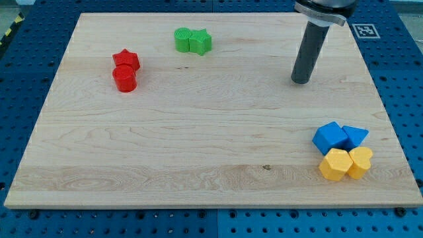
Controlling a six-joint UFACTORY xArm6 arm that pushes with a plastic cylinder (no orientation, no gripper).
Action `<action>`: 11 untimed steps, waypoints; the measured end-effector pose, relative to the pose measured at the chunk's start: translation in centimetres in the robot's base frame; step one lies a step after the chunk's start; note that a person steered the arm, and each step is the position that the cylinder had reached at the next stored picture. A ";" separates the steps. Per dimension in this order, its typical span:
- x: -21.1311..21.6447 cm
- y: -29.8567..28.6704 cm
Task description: Move your arm towards bottom right
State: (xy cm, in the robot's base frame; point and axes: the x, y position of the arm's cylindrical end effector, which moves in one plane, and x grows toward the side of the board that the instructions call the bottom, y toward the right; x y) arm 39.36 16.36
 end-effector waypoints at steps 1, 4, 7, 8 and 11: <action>0.0 0.8; 1.9 11.0; 12.1 13.7; 14.6 13.9; 20.2 9.6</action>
